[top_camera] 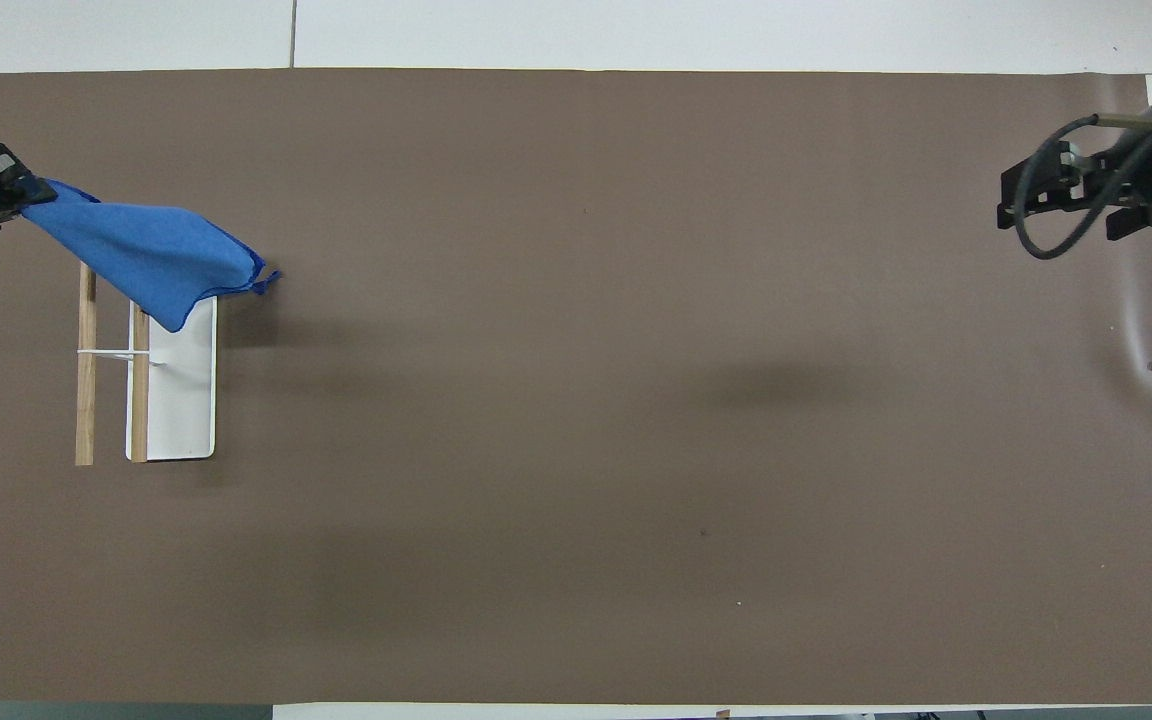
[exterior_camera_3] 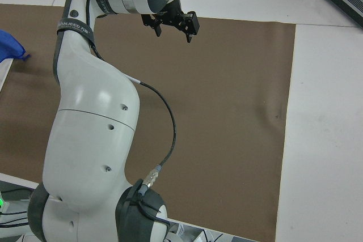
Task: Right arm passes towel to left arm to hang
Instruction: 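Lower the towel over the white rack's bar with the left gripper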
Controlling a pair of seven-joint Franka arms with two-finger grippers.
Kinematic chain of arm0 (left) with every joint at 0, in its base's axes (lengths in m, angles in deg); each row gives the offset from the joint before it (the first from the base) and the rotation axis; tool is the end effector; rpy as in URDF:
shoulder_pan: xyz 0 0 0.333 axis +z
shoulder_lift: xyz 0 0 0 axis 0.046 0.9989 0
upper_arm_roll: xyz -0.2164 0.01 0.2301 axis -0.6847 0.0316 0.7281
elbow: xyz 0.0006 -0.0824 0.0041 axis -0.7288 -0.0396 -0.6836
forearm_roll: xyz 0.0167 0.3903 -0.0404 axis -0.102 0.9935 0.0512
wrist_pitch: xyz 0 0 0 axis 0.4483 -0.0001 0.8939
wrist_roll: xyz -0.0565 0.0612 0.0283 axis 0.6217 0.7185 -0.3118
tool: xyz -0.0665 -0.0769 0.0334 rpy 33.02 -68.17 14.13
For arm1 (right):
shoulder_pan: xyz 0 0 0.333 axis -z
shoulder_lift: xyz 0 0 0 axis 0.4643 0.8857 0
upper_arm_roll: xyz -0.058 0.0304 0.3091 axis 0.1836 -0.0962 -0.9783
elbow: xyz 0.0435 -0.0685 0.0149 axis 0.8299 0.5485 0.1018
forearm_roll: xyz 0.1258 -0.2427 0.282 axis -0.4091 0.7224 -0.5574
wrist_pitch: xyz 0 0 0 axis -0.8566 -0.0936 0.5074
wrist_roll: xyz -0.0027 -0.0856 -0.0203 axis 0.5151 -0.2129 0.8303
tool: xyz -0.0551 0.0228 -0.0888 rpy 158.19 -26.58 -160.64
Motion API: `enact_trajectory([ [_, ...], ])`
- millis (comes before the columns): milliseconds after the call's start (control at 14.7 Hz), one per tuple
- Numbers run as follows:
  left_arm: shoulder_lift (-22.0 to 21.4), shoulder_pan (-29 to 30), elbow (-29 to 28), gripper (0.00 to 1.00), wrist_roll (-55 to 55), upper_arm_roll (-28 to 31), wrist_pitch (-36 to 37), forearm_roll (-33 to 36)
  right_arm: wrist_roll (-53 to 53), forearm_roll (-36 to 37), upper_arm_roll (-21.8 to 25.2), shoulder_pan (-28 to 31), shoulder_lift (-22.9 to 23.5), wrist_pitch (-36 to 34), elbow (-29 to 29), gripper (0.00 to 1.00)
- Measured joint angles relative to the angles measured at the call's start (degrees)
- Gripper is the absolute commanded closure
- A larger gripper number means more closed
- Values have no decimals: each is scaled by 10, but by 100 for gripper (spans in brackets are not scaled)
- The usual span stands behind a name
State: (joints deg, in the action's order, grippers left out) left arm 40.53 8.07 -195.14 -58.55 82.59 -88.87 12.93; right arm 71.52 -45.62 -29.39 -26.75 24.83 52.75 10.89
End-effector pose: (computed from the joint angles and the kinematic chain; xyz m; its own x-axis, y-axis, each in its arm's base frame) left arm 0.5845 0.0218 0.5457 0.7586 0.5207 0.3918 0.4279 -0.8515 0.3031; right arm 0.6168 -0.0083 0.5925 0.9905 -0.1253 -0.0574 -0.1260 -0.9920 -0.0095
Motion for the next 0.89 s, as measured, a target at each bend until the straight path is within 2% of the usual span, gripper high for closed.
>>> enact_trajectory([
  [205,-26,13,-16,100,-18,0,-2,10,8,1,0,17,-44,-17,32,0],
  [546,-74,35,-105,100,-33,1,-68,31,61,6,2,52,-107,-17,110,0],
  [887,-94,77,-138,100,-156,1,-69,32,65,9,40,32,-155,-17,152,0],
])
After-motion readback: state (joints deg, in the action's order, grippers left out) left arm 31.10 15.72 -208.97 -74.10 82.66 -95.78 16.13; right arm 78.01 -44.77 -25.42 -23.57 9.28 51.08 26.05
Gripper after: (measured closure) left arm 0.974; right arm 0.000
